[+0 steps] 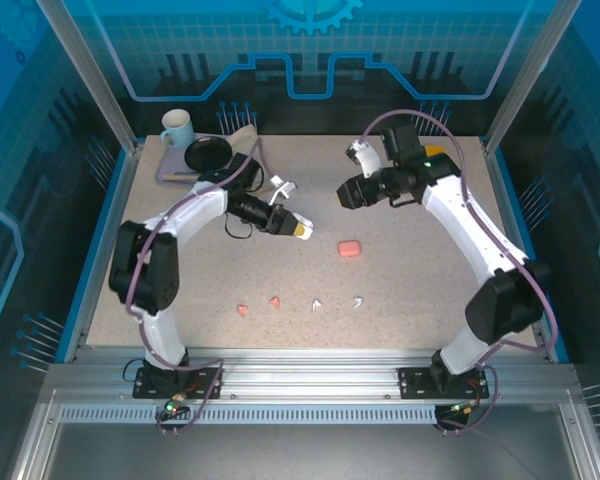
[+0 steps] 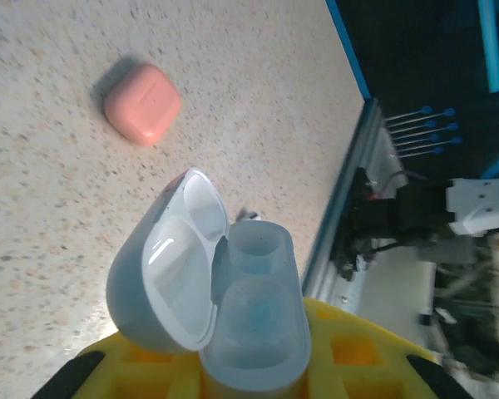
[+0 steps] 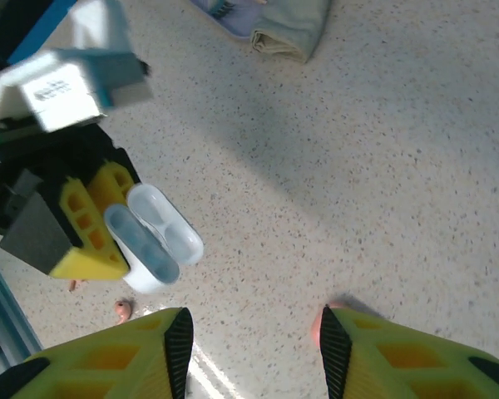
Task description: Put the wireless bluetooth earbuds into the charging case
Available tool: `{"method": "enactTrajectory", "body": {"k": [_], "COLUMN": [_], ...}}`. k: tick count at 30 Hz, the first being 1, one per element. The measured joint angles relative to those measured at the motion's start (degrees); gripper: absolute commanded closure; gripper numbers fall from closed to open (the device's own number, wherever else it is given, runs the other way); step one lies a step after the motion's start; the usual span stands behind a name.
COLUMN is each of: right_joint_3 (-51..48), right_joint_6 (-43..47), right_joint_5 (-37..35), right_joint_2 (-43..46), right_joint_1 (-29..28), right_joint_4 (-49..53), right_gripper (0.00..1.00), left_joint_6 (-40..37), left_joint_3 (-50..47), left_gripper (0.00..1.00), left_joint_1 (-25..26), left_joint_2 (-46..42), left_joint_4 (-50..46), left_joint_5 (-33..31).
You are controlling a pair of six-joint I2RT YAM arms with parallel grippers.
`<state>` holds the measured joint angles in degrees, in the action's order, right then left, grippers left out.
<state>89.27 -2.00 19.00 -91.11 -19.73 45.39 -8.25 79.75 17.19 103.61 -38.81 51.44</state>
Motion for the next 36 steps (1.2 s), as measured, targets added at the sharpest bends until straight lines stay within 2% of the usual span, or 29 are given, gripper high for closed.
{"method": "enactTrajectory", "body": {"k": [5, 12, 14, 18, 21, 28, 36], "right_joint_3": [-10.71, -22.05, -24.04, -27.85, -29.51, -32.72, -32.17], "right_joint_6": [-11.04, -24.39, -27.28, -32.79, -36.92, -47.12, -58.73], "right_joint_5": [-3.5, -9.77, -12.13, -17.57, -20.87, -26.05, -31.47], "right_joint_2": [7.17, 14.51, 16.15, 19.96, 21.86, 21.03, 12.17], "right_joint_1": [-0.11, -0.9, -2.1, -6.21, -8.87, -16.46, -26.36], "right_joint_4": [-3.82, -6.23, -6.47, -6.01, -5.01, -3.72, -2.6], "right_gripper": [0.51, 0.38, 0.32, 0.32, 0.32, 0.32, 0.32], "left_joint_6": [1.9, 1.86, 1.75, 1.75, 1.75, 1.73, 1.11], "left_joint_3": [-11.67, -31.61, -36.65, -46.88, -52.57, -59.91, -61.35], "left_gripper": [1.0, 1.0, 1.0, 1.0, 1.0, 1.0, 1.0], "left_joint_1": [2.93, 13.55, 16.06, 19.74, 21.2, 21.73, 21.7], "left_joint_2": [-10.71, -24.13, -26.6, -29.86, -31.82, -37.07, -37.57], "left_joint_4": [15.08, 40.81, 48.48, 64.92, 73.09, 86.05, 91.84], "left_joint_5": [-8.7, -24.83, -30.49, -41.24, -46.86, -52.57, -53.4]}}
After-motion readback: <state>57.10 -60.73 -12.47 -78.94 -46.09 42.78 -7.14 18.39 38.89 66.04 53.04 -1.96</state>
